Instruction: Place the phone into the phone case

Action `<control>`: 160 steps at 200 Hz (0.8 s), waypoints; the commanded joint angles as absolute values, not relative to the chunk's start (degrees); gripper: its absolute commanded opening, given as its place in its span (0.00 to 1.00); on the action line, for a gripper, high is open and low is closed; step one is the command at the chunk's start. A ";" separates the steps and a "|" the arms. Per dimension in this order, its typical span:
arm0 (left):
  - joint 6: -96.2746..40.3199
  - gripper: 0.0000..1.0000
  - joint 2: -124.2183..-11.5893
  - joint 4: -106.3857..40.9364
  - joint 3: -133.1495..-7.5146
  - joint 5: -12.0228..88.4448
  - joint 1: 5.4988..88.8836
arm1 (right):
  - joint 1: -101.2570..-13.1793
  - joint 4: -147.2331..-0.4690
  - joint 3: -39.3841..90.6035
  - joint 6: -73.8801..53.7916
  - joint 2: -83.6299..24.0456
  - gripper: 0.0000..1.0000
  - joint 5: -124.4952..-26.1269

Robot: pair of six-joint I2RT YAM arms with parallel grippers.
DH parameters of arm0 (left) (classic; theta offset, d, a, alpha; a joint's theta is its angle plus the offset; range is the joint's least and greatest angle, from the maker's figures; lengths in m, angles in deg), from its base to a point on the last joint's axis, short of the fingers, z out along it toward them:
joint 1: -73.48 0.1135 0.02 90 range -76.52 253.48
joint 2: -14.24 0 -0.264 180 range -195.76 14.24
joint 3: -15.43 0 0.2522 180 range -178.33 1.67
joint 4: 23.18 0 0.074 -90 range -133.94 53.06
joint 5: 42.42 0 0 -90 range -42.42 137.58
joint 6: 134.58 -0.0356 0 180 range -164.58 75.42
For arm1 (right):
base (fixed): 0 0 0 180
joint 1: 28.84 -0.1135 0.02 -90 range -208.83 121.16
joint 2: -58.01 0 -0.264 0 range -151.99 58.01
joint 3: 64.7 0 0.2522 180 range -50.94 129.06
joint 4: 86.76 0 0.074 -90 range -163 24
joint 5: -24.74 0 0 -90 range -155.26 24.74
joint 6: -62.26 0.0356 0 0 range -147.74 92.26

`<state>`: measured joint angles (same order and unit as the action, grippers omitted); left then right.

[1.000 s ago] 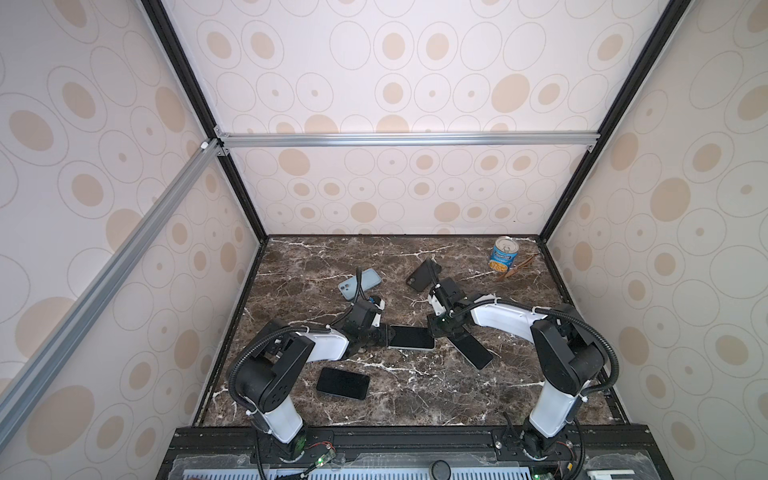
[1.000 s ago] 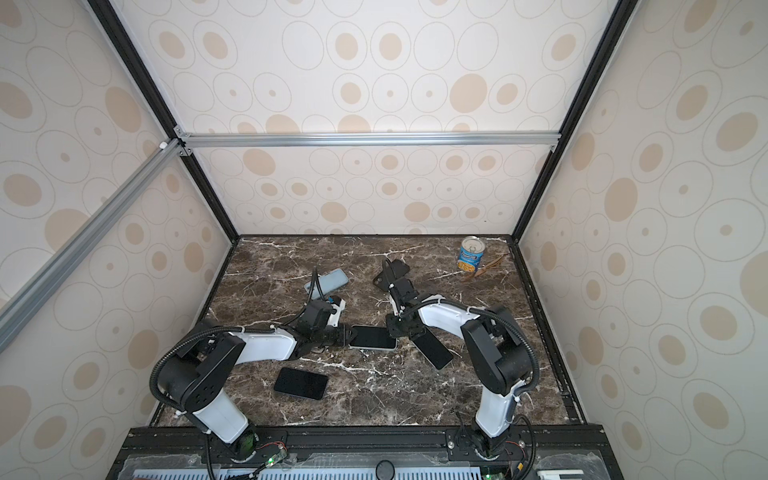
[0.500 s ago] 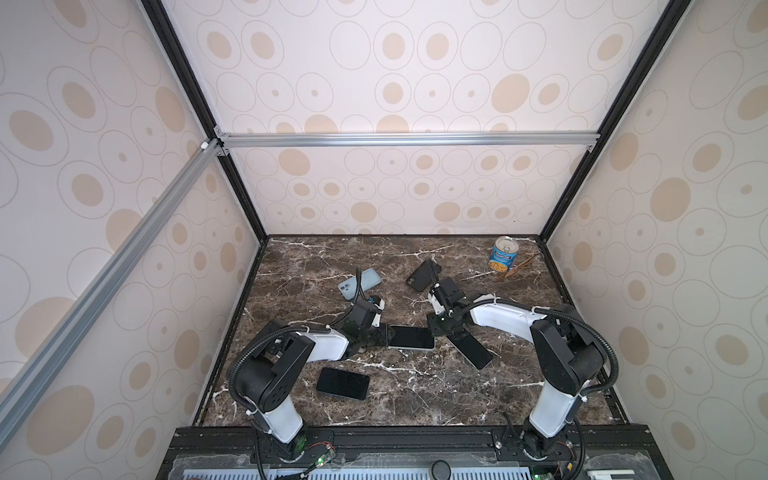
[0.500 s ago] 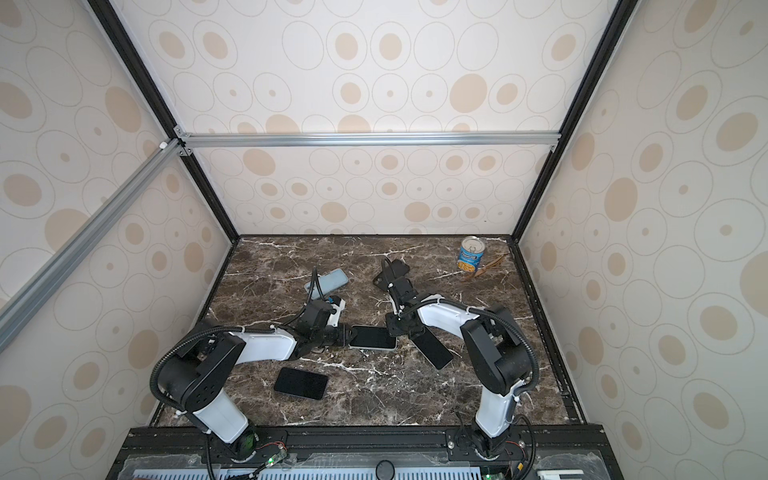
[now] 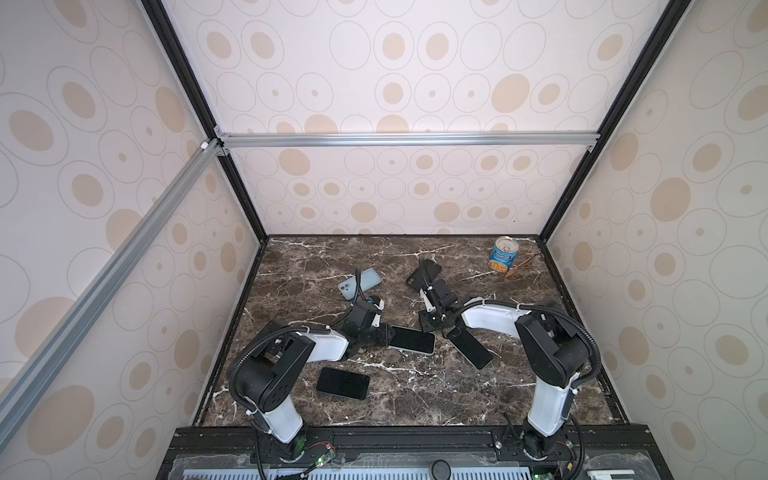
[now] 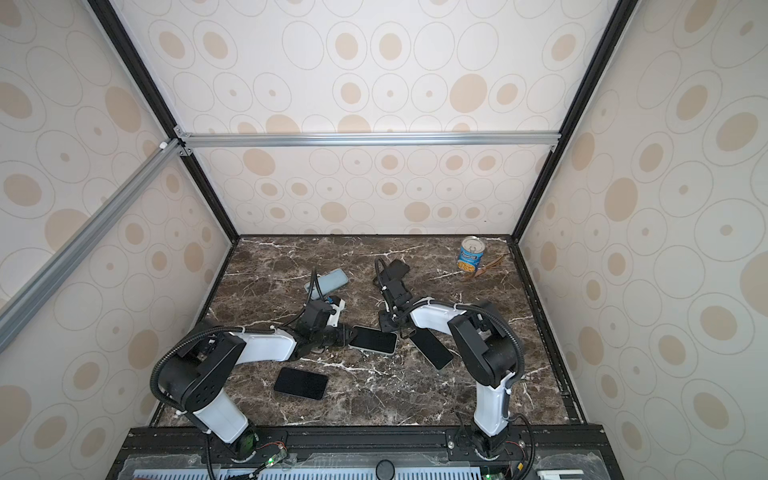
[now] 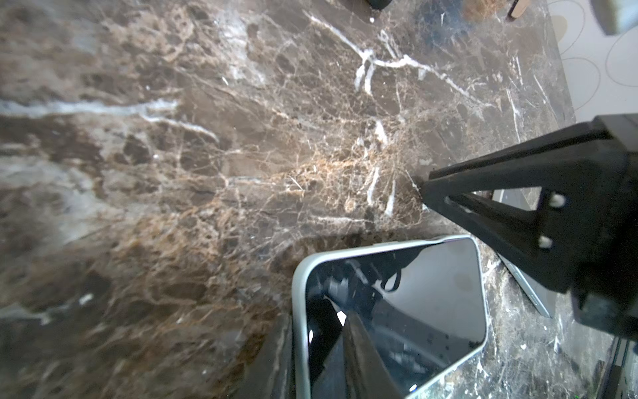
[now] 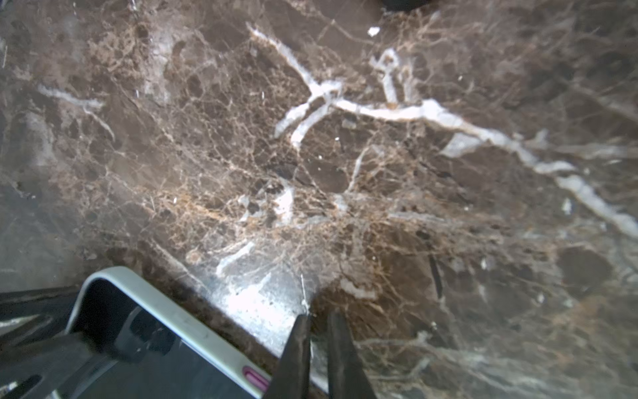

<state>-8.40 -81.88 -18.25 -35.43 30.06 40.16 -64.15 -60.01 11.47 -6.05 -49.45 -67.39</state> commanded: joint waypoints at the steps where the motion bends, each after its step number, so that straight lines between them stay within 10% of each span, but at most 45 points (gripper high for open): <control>1: -8.22 0.27 -81.50 -20.48 -34.71 31.28 40.31 | -65.05 -44.37 9.42 -6.32 -54.40 0.15 -67.63; 124: -8.59 0.27 -80.33 -20.51 -35.48 31.25 40.32 | -65.03 -39.33 18.67 -11.80 -46.44 0.29 -71.98; 160: -9.40 0.28 -78.44 -23.47 -36.35 32.54 40.28 | -65.44 -43.12 14.14 -17.68 -43.97 0.59 -77.69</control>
